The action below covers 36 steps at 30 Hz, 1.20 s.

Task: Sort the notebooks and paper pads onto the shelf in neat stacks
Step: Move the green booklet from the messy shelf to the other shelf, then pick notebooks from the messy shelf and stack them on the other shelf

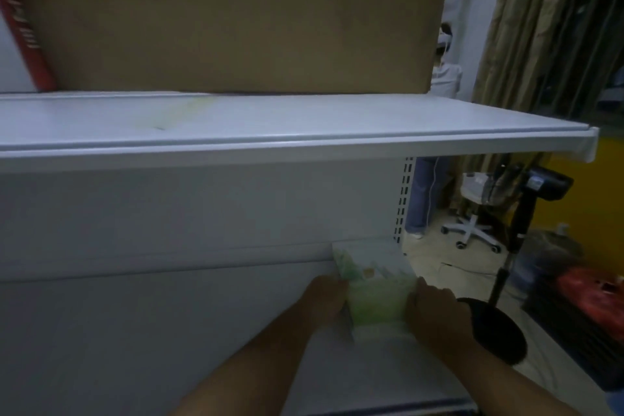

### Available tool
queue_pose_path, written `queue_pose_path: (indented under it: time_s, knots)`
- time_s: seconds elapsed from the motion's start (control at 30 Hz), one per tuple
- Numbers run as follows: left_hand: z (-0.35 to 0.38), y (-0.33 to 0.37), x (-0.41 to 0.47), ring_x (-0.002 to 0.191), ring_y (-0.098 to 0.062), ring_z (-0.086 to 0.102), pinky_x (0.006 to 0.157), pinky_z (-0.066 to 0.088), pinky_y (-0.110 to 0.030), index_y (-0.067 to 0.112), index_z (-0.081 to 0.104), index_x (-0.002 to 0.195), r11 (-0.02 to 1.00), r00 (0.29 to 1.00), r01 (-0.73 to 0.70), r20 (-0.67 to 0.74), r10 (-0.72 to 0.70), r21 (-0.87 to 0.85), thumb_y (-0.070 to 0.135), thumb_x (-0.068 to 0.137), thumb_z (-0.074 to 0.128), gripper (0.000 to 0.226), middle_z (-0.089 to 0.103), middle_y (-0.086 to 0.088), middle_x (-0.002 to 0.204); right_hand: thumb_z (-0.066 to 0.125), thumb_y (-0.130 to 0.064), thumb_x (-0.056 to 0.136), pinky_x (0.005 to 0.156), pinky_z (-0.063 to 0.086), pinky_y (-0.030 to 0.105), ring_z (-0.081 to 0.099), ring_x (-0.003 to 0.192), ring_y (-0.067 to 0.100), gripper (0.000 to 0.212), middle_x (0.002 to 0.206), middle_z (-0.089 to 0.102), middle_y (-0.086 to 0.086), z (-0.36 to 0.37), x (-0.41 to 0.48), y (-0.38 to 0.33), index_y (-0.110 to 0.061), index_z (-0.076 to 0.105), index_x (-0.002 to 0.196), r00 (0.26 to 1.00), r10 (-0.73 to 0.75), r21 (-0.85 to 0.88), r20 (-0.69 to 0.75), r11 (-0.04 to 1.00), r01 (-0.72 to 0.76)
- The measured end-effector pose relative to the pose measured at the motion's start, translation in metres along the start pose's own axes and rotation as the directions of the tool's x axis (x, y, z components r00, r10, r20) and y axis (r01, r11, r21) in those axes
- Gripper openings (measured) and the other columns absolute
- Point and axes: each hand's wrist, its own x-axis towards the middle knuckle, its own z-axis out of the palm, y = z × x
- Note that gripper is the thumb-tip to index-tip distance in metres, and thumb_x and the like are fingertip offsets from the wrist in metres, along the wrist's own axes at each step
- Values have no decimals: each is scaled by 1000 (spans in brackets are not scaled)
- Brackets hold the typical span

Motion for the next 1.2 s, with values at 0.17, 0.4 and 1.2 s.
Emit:
queue_pose_path:
  time_s: [0.17, 0.4, 1.2]
  knots:
    - [-76, -25, -64, 144, -25, 21, 115, 17, -30, 4, 19, 150, 936, 995, -36, -78, 68, 351, 40, 102, 28, 60, 19, -14, 157, 21, -37, 95, 110, 23, 47, 34, 132, 25, 51, 142, 39, 4, -24, -9, -13, -21, 32, 142, 991, 121, -206, 61, 973, -106]
    - [-276, -142, -196, 148, -17, -4, 119, 4, -35, 15, 6, 153, 646, 938, 146, -313, 151, 749, 48, 101, 22, 63, 1, -2, 161, -13, -52, 82, 118, 9, 47, 9, 145, 34, 84, 157, 9, 19, -8, -104, -195, -12, 17, 150, 915, -400, -340, 43, 856, 390]
    - [-599, -440, -525, 148, -19, -4, 119, 4, -45, 23, 12, 152, 422, 507, 832, -801, -319, 359, 53, 98, 24, 63, 1, -2, 161, 39, -33, 98, 118, 13, 46, -2, 146, 29, 59, 159, 2, 13, 80, -380, -785, -16, 17, 150, 37, -975, -5, 218, 37, 999]
